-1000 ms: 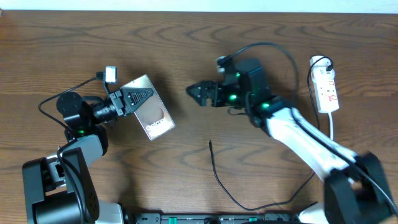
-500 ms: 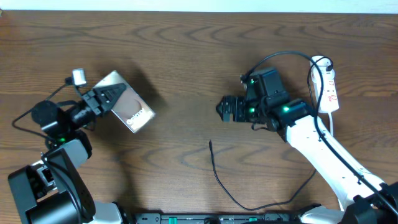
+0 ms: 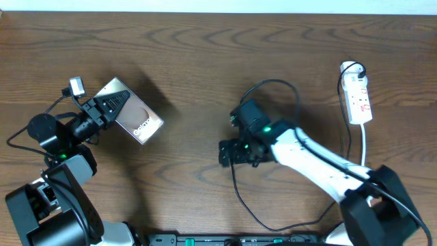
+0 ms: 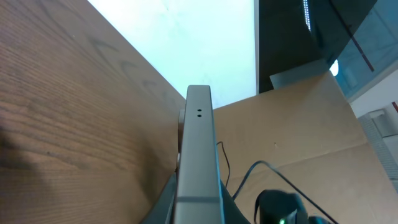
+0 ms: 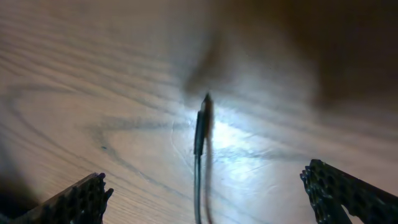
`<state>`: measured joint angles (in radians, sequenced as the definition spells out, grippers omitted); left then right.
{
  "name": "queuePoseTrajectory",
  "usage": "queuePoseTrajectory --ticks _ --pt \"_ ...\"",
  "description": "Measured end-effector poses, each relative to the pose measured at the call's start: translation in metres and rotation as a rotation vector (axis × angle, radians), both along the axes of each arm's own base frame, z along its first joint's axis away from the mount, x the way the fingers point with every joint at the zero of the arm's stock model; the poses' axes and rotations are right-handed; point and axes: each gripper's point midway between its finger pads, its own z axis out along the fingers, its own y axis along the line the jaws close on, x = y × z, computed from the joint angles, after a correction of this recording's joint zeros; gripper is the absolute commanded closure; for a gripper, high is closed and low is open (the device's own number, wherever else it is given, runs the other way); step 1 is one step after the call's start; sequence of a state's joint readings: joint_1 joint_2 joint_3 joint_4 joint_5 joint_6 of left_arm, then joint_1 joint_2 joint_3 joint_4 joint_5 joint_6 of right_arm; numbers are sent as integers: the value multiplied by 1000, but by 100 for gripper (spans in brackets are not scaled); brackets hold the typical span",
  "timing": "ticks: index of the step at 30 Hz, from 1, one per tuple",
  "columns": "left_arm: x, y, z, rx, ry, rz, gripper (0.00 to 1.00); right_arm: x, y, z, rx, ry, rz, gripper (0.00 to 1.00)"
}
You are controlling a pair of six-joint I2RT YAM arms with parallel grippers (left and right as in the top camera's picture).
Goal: Plug charger to phone and switch on socket
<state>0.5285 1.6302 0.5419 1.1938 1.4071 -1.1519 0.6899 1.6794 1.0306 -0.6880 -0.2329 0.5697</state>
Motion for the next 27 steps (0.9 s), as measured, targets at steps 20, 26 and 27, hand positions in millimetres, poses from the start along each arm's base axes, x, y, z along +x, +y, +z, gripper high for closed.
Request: queuePoseTrajectory --ticks 20,26,27 --pt "1 1 0 0 0 8 93 -2 -8 -25 -193 -48 -198 21" --pt "1 1 0 0 0 8 92 -3 -9 -34 -210 -32 -196 21" --pt "1 1 0 0 0 8 93 -3 -8 -34 -207 -34 -196 21"
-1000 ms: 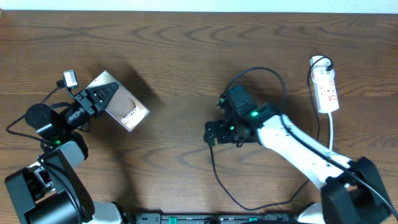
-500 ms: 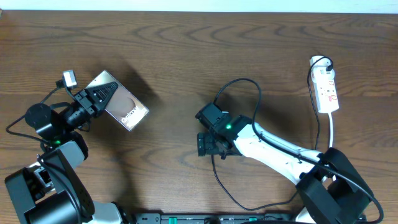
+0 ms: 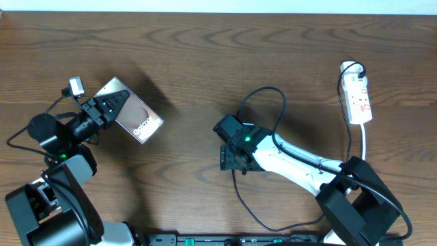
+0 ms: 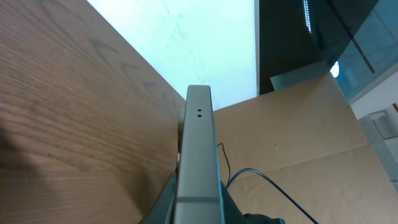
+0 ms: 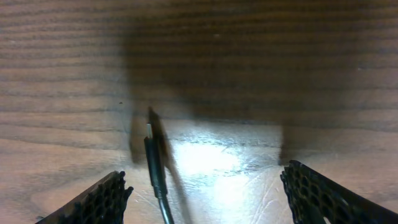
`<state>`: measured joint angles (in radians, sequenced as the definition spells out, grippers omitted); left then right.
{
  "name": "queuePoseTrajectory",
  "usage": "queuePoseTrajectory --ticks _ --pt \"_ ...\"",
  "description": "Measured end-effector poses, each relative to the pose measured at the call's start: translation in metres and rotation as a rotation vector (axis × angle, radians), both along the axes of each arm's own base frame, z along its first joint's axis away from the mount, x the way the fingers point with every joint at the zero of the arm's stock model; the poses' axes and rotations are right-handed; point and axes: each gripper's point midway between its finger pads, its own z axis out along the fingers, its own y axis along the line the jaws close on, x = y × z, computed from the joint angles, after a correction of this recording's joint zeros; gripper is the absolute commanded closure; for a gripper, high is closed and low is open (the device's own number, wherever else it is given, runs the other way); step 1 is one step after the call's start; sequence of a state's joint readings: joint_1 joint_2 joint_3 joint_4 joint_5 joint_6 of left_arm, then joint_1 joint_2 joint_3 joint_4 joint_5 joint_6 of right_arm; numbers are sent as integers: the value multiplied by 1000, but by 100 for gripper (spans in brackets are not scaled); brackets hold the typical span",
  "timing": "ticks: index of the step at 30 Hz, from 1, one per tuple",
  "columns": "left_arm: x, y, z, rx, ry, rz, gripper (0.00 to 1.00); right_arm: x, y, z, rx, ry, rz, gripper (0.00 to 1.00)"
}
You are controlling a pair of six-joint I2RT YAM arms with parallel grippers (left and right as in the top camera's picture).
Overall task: Plug charger to phone and switch on socket
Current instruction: 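Lower the right gripper and close it on the black cable plug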
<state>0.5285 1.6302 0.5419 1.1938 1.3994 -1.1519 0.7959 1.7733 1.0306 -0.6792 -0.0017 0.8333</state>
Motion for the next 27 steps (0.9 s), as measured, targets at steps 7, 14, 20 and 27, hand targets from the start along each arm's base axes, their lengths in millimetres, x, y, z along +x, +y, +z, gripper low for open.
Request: queuePoseTrajectory --ticks 7,14,20,27 --pt "0 0 0 0 0 0 93 0 0 0 1 0 1 27" --pt "0 0 0 0 0 0 92 1 3 0 12 -4 1 27" --pt "1 1 0 0 0 8 93 2 5 1 22 -4 3 26" --pt "2 2 0 0 0 18 93 -1 6 1 29 6 30 27"
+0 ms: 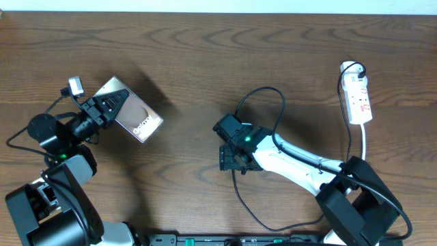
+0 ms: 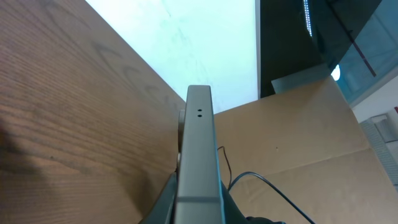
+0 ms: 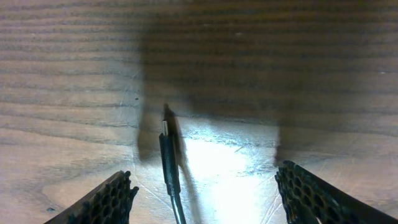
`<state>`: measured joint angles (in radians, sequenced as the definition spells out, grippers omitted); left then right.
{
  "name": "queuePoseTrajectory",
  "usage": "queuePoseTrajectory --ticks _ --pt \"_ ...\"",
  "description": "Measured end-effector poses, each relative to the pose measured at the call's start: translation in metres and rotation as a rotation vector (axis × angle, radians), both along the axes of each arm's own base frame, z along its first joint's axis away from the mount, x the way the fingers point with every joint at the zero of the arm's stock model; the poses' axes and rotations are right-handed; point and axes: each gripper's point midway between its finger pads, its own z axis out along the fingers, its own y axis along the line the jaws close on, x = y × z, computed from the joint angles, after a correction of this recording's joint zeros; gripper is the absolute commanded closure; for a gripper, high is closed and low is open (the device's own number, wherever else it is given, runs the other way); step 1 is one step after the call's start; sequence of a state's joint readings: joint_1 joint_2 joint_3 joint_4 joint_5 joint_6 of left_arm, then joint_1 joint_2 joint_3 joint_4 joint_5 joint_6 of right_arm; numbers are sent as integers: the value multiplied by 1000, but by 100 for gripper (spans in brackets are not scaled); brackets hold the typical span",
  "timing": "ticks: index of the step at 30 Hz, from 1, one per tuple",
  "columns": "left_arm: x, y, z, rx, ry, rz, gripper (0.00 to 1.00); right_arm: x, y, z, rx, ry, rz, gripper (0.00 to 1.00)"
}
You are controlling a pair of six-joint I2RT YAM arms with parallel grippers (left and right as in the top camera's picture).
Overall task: Plug charger to phone and switch on socket
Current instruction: 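Lower the right gripper and close it on the black cable plug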
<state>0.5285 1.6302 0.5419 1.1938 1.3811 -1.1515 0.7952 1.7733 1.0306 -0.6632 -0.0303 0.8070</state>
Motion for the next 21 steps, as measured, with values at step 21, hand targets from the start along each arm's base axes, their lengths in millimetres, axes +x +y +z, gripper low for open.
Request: queuePoseTrajectory --ticks 21 --pt "0 0 0 2 -2 0 93 2 1 -9 -74 64 12 36"
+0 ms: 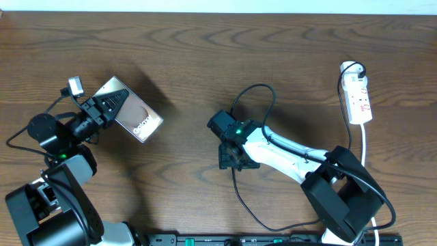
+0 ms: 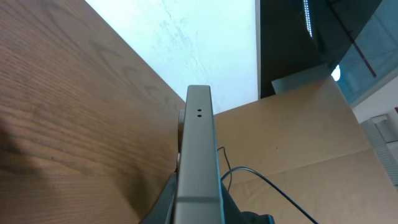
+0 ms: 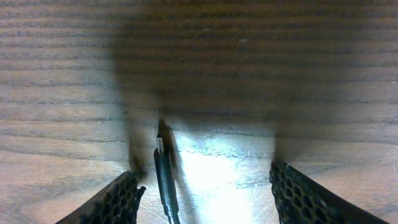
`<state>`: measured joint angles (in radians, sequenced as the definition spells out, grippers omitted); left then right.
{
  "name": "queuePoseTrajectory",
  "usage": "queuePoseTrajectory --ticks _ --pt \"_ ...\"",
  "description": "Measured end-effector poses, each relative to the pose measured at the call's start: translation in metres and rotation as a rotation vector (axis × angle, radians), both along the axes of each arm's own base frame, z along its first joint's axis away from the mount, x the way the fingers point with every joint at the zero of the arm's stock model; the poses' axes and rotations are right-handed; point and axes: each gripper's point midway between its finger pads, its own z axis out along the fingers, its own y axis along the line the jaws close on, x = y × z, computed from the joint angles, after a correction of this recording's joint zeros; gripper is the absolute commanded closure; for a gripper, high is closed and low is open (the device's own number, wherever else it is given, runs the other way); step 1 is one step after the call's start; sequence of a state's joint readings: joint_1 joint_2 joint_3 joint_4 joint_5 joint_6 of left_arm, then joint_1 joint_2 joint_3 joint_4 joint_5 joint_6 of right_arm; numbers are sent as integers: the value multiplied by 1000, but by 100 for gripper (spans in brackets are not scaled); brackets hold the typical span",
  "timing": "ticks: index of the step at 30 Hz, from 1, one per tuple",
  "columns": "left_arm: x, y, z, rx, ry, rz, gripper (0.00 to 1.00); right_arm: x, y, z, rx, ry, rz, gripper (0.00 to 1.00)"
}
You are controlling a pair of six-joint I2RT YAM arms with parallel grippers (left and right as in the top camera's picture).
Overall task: Plug charger to phone and switch on socket
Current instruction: 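Lower the right gripper and close it on the black cable plug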
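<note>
A silver phone [image 1: 138, 120] is held edge-up off the table, with my left gripper [image 1: 111, 104] shut on its lower end. In the left wrist view the phone's narrow edge [image 2: 199, 155] rises from between the jaws [image 2: 198, 208]. My right gripper [image 1: 230, 159] points down at the table, open. The black charger plug [image 3: 164, 171] lies flat between its fingers [image 3: 118, 199], close to the left one, and nothing touches it. Its cable [image 1: 254, 89] loops behind the right wrist. The white socket strip [image 1: 358, 96] lies at the far right.
A second stretch of black cable [image 1: 247, 208] runs from the right gripper toward the table's front edge. The socket's white lead [image 1: 364, 147] trails down the right side. The wooden table [image 1: 205, 55] stretches between the two arms.
My right wrist has shifted a little to the left and the cable loop moved with it. The open fingers stand slightly closer together around the plug. The left gripper and phone have not moved.
My right gripper was open above the plug lying on the table, further right. Then it stood further left with the plug near its left finger, and it has stayed over the plug since. The left gripper has held the phone up throughout.
</note>
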<state>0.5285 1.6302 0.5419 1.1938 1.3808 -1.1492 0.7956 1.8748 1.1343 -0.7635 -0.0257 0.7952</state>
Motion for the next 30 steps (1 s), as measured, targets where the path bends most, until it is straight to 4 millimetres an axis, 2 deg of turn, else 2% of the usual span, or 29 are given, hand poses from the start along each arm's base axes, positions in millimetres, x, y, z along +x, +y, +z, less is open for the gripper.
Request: queuePoseTrajectory --ticks 7,13,20,30 --pt "0 0 0 1 -1 0 92 1 0 0 0 -3 8 54" --pt "0 0 0 1 -1 0 92 1 0 0 -1 -5 11 73" --pt "0 0 0 1 -1 0 93 1 0 0 -1 -5 14 82" --pt "0 0 0 1 -1 0 93 3 2 0 5 -12 14 85"
